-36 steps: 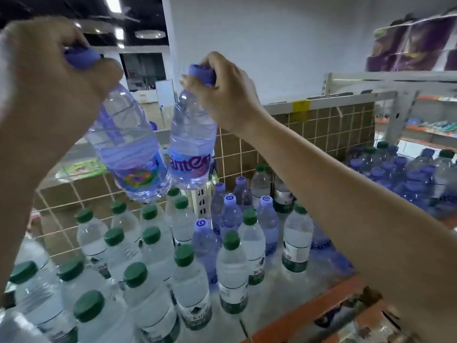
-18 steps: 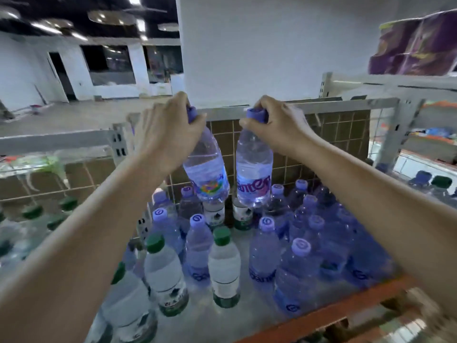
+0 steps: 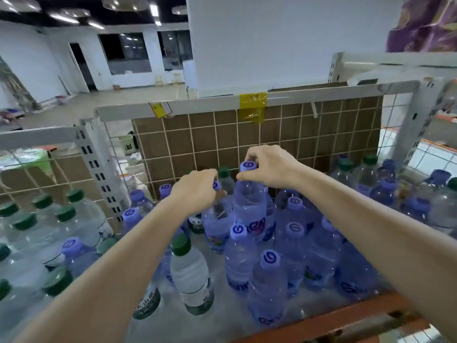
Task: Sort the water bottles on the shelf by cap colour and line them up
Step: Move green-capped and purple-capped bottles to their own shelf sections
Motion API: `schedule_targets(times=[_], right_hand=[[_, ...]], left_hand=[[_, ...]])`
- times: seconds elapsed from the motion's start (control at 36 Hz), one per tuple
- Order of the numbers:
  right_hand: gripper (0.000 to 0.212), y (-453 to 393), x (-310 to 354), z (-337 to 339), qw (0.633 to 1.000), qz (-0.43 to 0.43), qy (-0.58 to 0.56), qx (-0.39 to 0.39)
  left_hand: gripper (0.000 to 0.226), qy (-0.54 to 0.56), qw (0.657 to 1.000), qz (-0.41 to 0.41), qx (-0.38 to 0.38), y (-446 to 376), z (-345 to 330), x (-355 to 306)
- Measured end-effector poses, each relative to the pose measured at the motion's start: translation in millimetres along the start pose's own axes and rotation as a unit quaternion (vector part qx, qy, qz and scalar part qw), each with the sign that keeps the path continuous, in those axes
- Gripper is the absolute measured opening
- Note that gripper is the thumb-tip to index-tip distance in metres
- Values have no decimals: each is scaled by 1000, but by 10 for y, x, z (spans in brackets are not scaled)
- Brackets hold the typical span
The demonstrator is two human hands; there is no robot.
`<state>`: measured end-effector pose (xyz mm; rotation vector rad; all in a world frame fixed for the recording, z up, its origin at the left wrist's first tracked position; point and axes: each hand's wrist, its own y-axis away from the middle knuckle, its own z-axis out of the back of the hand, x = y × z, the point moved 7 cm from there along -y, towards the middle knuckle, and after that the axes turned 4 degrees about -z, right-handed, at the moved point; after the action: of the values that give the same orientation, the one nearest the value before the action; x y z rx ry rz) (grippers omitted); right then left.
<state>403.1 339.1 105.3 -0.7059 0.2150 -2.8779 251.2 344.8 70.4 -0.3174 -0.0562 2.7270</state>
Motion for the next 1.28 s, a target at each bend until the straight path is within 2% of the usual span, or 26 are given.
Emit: schedule_targets(times=[0.11,0.33,0.53,0.61,0.75,0.92,1.06,1.17,1.28], right_hand=[[27,30,-83,-36,998,-10,19,53],[27,91,-138,-195,989,-15,37,143],[29,113,-285,-322,982,-47,59,174],[34,139,-335,-395,975,-60,104,187],[27,187,-442,-604,959,-74,143,233],[25,157,-473,-681,956,-89,134,244],[32,124,-431,-629,946,-96,144,276],[44,27,-402,-497,951,-99,161,244],[40,-168,-296,-380,978,-74,132,145]], left_hand=[[24,10,999,-10,40,-33,-129,-36],[37,13,997,-10,72,-37,-272,-16],[36,19,997,-5,69,-59,-323,49],[33,13,997,-6,73,-97,-378,70],[32,13,994,-19,108,-96,-542,79],[29,31,991,-33,127,-109,-559,57],[28,38,983,-37,176,-136,-559,70],[38,23,982,-33,187,-184,-465,148],[40,33,994,6,101,-303,-157,357]])
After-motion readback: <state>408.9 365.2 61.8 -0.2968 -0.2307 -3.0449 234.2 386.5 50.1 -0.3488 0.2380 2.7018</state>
